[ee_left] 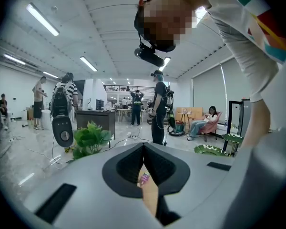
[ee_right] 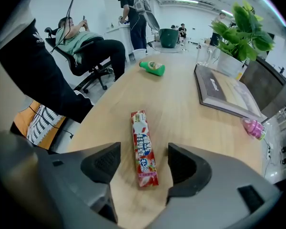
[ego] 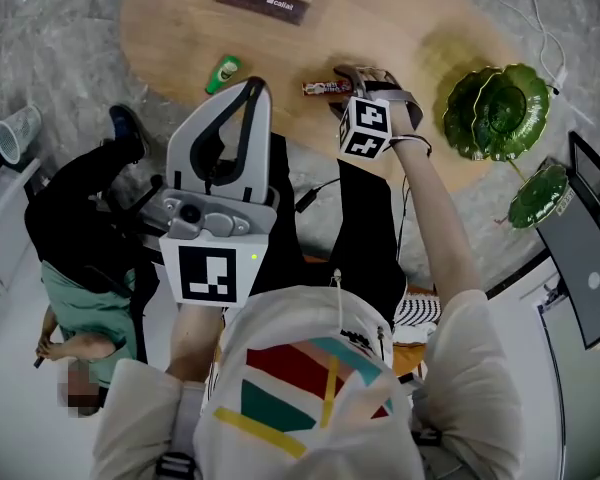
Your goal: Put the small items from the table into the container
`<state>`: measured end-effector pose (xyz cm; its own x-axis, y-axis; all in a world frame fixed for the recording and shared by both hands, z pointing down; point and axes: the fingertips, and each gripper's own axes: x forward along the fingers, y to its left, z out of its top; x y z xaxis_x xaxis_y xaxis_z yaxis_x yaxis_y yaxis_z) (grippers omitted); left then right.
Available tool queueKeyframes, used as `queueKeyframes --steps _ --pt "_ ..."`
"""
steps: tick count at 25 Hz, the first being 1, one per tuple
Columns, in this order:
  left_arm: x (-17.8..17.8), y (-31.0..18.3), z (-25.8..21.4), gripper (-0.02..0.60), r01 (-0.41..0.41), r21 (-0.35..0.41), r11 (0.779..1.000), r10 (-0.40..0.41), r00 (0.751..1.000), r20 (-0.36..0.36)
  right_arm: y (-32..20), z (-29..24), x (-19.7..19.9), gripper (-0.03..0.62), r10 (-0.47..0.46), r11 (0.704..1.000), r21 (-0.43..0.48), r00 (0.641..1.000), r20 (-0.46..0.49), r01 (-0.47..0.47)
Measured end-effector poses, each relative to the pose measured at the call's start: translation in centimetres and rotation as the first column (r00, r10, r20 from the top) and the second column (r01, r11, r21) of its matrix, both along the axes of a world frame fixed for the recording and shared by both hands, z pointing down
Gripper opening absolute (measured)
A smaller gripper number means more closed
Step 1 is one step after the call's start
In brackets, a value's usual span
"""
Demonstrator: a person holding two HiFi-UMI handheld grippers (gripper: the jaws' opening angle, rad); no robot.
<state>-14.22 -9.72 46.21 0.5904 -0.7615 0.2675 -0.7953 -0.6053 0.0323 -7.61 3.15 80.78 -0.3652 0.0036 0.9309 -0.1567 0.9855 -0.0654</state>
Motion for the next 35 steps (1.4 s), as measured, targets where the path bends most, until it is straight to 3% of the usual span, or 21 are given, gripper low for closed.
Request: queueKeyframes --steps 2,3,4,5,10,15,18,22,27,30,33,35 --pt "0.1 0.0 -0.2 0.008 0.002 0.000 1.000 -0.002 1.000 -0.003 -0.3 -0.1 0.0 0.286 0.009 1.000 -0.006 1.000 -0.008 -0.009" --pt "0.1 0.0 -0.3 0.008 0.001 0.001 1.000 -0.001 1.000 -0.004 -0.4 -0.1 0.0 0.238 0.015 1.000 -0.010 1.000 -0.019 -0.015" --pt "0.2 0.0 -0.5 0.008 0.001 0.003 1.000 -0.001 1.000 -0.003 -0.4 -0.1 0.1 0.130 0.020 1.000 -0.014 0.999 -0.035 -0.021" --pt "0.2 0.0 -0.6 0.008 -0.001 0.006 1.000 0.001 1.000 -0.001 -0.4 -0.1 0.2 0.117 0.024 1.000 -0.019 0.998 -0.053 -0.025" --pt "0.4 -0.3 -2.2 0.008 -0.007 0.035 0.999 0.007 1.000 0.008 -0.9 -1.7 0.0 0.112 0.088 0.996 -0.019 0.995 -0.057 -0.089" --pt "1.4 -0.8 -6.4 0.008 -0.018 0.088 0.996 0.019 1.000 -0.011 -2.6 -8.2 -0.2 0.112 0.179 0.981 0.076 0.984 0.017 -0.180" --pt "2.8 -1.1 -10.2 0.008 -0.044 0.153 0.987 0.050 0.998 -0.033 -4.5 -13.8 0.8 0.112 0.261 0.949 0.167 0.963 0.063 -0.268" --pt "5.2 -1.1 -15.4 0.008 -0.096 0.240 0.966 0.111 0.993 -0.049 -6.6 -22.8 3.2 0.112 0.395 0.865 0.266 0.905 0.160 -0.425" --pt "8.4 -0.3 -21.4 0.008 -0.128 0.327 0.936 0.171 0.979 -0.108 -6.7 -33.8 7.2 0.112 0.515 0.717 0.373 0.808 0.284 -0.588" --pt "11.2 0.5 -23.9 0.008 -0.187 0.374 0.909 0.248 0.961 -0.124 -5.9 -39.2 10.1 0.112 0.571 0.607 0.430 0.743 0.349 -0.668" --pt "14.3 1.1 -25.8 0.008 -0.265 0.417 0.869 0.345 0.930 -0.128 -4.7 -43.5 13.0 0.112 0.628 0.474 0.467 0.658 0.415 -0.746" --pt "16.0 1.6 -26.5 0.008 -0.299 0.429 0.852 0.387 0.912 -0.133 -3.4 -45.8 14.5 0.112 0.655 0.402 0.465 0.603 0.456 -0.788"
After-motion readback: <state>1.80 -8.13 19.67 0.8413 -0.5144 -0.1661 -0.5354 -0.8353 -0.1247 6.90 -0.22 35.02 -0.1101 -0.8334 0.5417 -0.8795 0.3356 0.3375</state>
